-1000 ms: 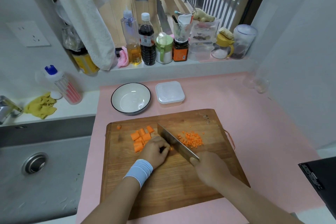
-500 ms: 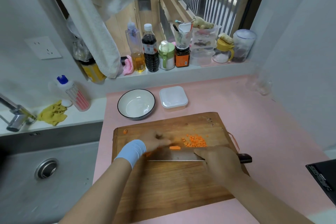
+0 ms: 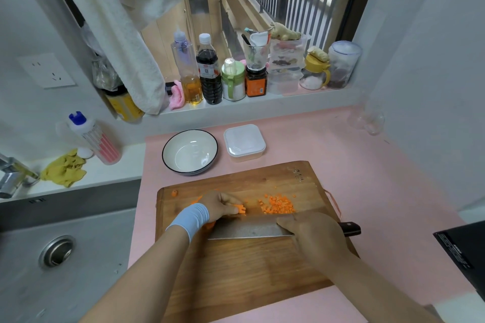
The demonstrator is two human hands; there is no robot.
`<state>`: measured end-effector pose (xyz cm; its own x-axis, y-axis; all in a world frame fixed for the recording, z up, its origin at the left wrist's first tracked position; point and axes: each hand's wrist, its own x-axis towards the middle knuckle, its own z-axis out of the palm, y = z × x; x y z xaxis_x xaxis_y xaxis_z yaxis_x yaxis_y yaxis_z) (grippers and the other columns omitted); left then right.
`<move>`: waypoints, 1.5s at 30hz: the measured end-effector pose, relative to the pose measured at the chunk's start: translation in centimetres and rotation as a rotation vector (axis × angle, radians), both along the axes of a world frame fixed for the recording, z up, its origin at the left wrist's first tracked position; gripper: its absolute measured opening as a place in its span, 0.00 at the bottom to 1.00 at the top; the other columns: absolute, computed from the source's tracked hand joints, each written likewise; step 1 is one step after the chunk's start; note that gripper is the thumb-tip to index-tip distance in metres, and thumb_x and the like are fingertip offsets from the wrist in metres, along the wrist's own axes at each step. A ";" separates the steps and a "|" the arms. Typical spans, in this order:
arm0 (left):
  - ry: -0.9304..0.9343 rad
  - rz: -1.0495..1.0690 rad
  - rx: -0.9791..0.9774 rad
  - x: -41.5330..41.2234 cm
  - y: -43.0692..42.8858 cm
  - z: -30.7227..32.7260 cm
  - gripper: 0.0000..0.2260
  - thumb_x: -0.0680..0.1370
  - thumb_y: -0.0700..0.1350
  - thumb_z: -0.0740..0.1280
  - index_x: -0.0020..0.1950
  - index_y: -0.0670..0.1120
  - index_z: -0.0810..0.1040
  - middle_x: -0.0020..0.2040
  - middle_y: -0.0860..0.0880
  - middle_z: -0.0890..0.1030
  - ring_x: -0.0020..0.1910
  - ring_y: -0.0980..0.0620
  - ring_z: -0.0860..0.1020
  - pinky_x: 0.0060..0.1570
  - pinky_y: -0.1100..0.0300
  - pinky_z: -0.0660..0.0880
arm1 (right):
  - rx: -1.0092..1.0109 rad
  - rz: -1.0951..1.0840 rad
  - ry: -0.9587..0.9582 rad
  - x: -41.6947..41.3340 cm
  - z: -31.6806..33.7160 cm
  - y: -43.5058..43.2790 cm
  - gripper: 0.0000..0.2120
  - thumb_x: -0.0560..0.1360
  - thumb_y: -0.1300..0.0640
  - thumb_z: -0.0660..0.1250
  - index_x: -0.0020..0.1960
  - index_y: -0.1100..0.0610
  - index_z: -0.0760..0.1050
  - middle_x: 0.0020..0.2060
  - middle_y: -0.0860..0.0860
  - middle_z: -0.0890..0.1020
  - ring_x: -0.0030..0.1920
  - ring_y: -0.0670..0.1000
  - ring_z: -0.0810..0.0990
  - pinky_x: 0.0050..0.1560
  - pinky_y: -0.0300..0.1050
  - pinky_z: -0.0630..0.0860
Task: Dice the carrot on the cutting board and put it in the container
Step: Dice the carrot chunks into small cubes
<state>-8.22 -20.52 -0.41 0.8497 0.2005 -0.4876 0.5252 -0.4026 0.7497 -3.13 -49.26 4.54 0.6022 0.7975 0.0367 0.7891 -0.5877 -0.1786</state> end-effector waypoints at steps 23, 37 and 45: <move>-0.429 -0.275 0.531 -2.6 -2.9 -3.2 0.20 0.73 0.44 0.74 0.64 0.52 0.79 0.60 0.56 0.77 0.62 0.56 0.69 0.65 0.68 0.60 | -0.012 -0.527 0.683 -2.3 0.2 4.1 0.15 0.83 0.49 0.59 0.39 0.51 0.76 0.34 0.47 0.80 0.36 0.48 0.79 0.31 0.43 0.67; -0.509 -0.091 0.563 -4.0 -5.8 -4.2 0.20 0.75 0.45 0.71 0.66 0.47 0.76 0.59 0.50 0.77 0.60 0.52 0.72 0.61 0.71 0.59 | 0.016 -0.609 0.608 -2.8 0.4 2.4 0.18 0.83 0.49 0.57 0.35 0.50 0.71 0.33 0.46 0.79 0.35 0.47 0.78 0.31 0.43 0.66; -0.451 0.006 0.634 -5.6 -5.6 -4.6 0.11 0.74 0.41 0.72 0.56 0.47 0.81 0.47 0.50 0.81 0.51 0.49 0.77 0.51 0.62 0.72 | 0.007 -0.604 0.624 -4.5 0.0 3.2 0.18 0.83 0.49 0.58 0.34 0.50 0.70 0.32 0.46 0.79 0.36 0.48 0.78 0.30 0.43 0.65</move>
<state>-13.86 -26.12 -5.04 0.9369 0.3307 0.1138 0.2277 -0.8238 0.5191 -7.64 -46.02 4.49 0.8339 0.3358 -0.4380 0.0990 -0.8717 -0.4799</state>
